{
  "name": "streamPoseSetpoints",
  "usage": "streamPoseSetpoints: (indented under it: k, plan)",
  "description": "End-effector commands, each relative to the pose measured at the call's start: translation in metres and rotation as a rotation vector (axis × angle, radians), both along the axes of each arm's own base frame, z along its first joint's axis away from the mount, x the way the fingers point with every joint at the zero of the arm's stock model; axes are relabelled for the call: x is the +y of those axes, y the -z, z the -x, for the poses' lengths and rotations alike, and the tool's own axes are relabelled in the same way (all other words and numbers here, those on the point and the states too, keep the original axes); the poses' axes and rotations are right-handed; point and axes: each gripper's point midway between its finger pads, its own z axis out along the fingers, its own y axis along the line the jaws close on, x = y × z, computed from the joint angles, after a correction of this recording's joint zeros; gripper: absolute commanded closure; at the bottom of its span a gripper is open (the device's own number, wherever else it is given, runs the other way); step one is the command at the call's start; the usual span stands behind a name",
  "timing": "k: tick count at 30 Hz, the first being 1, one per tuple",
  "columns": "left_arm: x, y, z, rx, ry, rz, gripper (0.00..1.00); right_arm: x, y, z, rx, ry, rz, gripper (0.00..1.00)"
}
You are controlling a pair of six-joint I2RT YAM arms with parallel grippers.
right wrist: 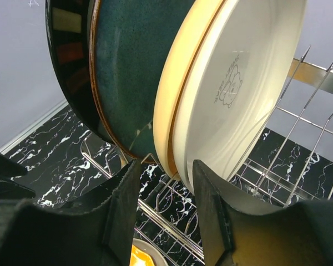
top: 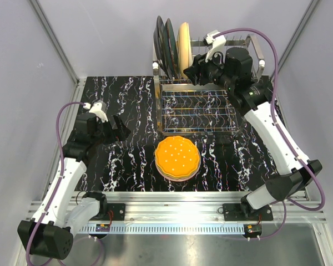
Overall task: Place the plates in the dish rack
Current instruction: Insert the plate into the dish rack, then grab a plate with the left arm
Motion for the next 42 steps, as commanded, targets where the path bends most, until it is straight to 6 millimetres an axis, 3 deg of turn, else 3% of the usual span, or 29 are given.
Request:
streamPoseSetpoints:
  k: [1, 12, 16, 17, 21, 22, 23, 25, 26, 28, 29, 31, 32, 37, 42]
  plan:
    - [-0.003, -0.008, -0.006, -0.043, 0.014, 0.015, 0.01, -0.010, -0.042, 0.015, -0.089, 0.006, -0.036, 0.50]
    - [-0.003, -0.009, -0.006, -0.046, 0.014, 0.017, 0.01, -0.021, -0.066, 0.044, -0.123, -0.005, -0.080, 0.41]
    - [-0.002, -0.010, -0.006, -0.051, 0.009, 0.013, 0.01, -0.027, -0.074, 0.076, -0.128, -0.049, -0.122, 0.41]
    - [-0.001, -0.010, -0.006, -0.051, 0.006, 0.012, 0.01, -0.027, -0.063, 0.079, -0.112, -0.063, -0.118, 0.40]
    - [-0.001, -0.009, -0.006, -0.048, 0.004, 0.011, 0.01, -0.042, -0.057, 0.108, -0.120, -0.061, -0.125, 0.42]
    - [-0.001, -0.009, -0.006, -0.048, 0.009, 0.015, 0.01, -0.046, -0.063, 0.123, -0.131, -0.072, -0.150, 0.44]
    - [-0.002, -0.009, -0.006, -0.048, 0.012, 0.017, 0.01, -0.044, -0.048, 0.129, -0.102, -0.094, -0.143, 0.46]
    - [-0.004, -0.008, -0.006, -0.043, 0.023, 0.025, 0.01, -0.050, -0.044, 0.146, -0.099, -0.105, -0.165, 0.49]
    - [-0.006, -0.007, -0.006, -0.040, 0.031, 0.030, 0.01, -0.048, -0.025, 0.148, -0.064, -0.115, -0.154, 0.52]
    - [-0.013, -0.004, -0.005, -0.029, 0.074, 0.052, 0.01, -0.053, -0.015, 0.161, -0.048, -0.113, -0.174, 0.53]
    - [-0.016, -0.002, -0.004, -0.022, 0.089, 0.059, 0.01, -0.050, 0.007, 0.161, -0.008, -0.116, -0.165, 0.53]
    - [-0.027, 0.003, -0.001, 0.005, 0.150, 0.089, 0.01, -0.051, 0.020, 0.171, 0.017, -0.122, -0.199, 0.55]
    - [-0.031, 0.006, -0.001, 0.012, 0.170, 0.096, 0.01, -0.047, 0.041, 0.171, 0.051, -0.128, -0.195, 0.55]
    - [-0.054, 0.032, 0.010, 0.136, 0.262, 0.054, 0.01, -0.029, 0.090, 0.180, 0.157, -0.135, -0.194, 0.58]
    - [-0.073, 0.039, 0.021, 0.162, 0.347, 0.018, 0.01, -0.004, 0.152, 0.195, 0.273, -0.128, -0.126, 0.59]
